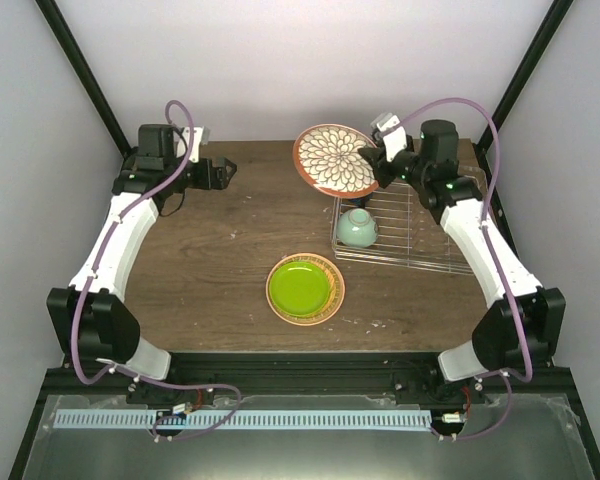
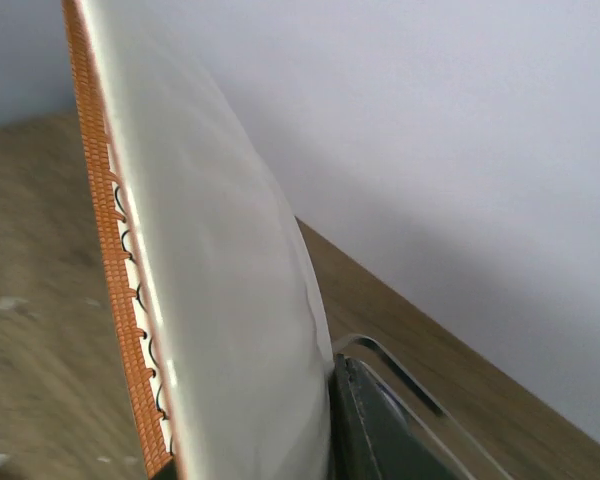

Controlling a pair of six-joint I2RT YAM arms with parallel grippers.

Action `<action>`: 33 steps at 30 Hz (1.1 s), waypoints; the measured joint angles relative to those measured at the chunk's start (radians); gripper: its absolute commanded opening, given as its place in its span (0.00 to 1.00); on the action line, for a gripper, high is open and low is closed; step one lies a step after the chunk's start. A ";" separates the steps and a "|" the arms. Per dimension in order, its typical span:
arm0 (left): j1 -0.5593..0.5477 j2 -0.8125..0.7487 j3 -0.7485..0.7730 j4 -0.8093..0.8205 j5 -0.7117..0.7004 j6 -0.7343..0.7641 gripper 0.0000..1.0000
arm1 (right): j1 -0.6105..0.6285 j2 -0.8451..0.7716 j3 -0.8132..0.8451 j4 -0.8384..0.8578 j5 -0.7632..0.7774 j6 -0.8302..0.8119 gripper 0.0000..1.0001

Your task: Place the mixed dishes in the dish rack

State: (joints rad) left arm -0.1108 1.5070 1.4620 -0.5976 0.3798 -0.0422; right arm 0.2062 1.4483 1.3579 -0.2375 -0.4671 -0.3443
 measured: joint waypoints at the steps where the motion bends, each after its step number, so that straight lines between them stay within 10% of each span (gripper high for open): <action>1: 0.000 0.006 0.000 0.002 0.005 -0.001 0.95 | -0.003 -0.009 -0.015 0.011 0.034 -0.018 0.01; 13: 0.001 0.066 0.000 0.006 0.048 -0.002 0.95 | -0.093 -0.053 -0.208 0.126 0.457 -0.292 0.01; 33: 0.022 0.097 0.000 0.010 0.096 0.018 0.95 | -0.141 -0.027 -0.196 0.272 0.555 -0.823 0.01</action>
State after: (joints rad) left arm -0.0891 1.6039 1.4624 -0.5880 0.4759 -0.0246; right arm 0.0650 1.4208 1.1622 0.0341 0.0875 -1.1675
